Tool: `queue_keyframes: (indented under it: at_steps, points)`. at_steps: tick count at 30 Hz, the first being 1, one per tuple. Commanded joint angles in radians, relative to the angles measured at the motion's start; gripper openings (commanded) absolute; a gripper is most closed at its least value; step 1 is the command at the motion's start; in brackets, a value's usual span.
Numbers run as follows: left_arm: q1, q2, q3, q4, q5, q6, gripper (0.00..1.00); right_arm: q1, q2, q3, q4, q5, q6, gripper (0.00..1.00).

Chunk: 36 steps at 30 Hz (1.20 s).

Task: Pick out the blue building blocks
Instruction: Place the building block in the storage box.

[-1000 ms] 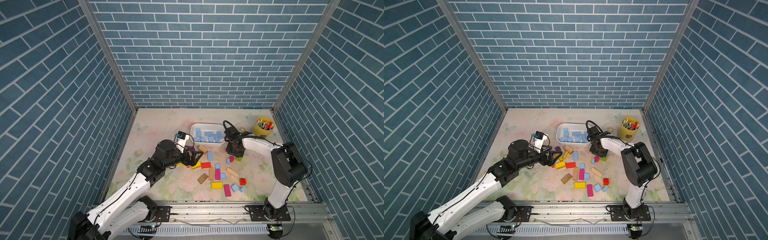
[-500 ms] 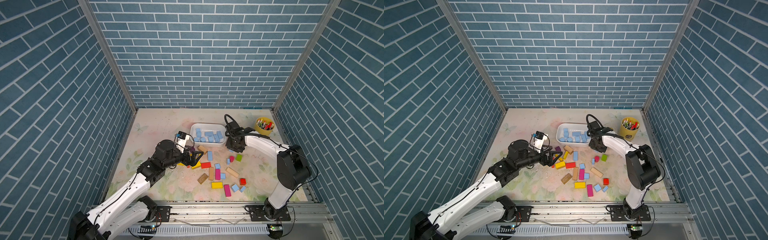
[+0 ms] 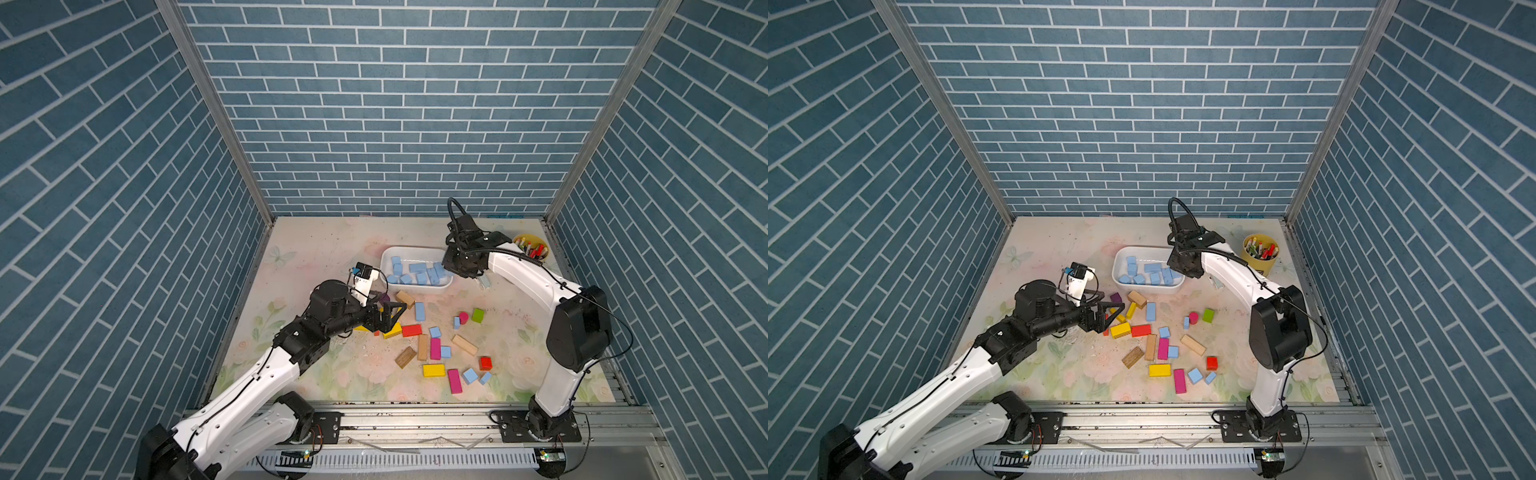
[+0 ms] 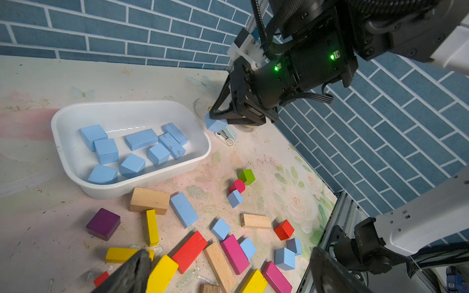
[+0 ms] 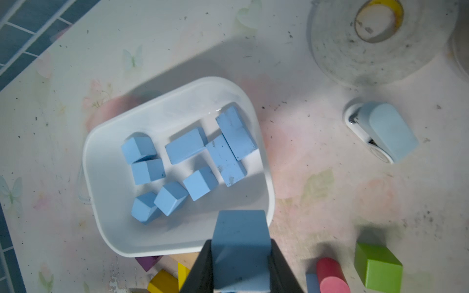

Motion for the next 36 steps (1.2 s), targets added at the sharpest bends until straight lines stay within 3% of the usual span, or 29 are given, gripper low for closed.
queue_keyframes:
  at_steps: [1,19,29,36]
  points:
    - [0.002,-0.015,-0.016,0.013,-0.007,0.014,0.99,0.011,0.082,0.089,-0.051,-0.041,-0.029,0.06]
    - [0.001,-0.021,-0.019,0.004,-0.02,0.019,0.99,0.054,0.591,0.723,-0.25,-0.187,-0.132,0.11]
    - [0.001,-0.022,-0.023,0.003,-0.024,0.018,1.0,0.055,0.724,0.854,-0.225,-0.24,-0.09,0.17]
    - [0.001,-0.023,-0.023,0.002,-0.023,0.017,0.99,0.054,0.779,0.913,-0.191,-0.274,-0.051,0.29]
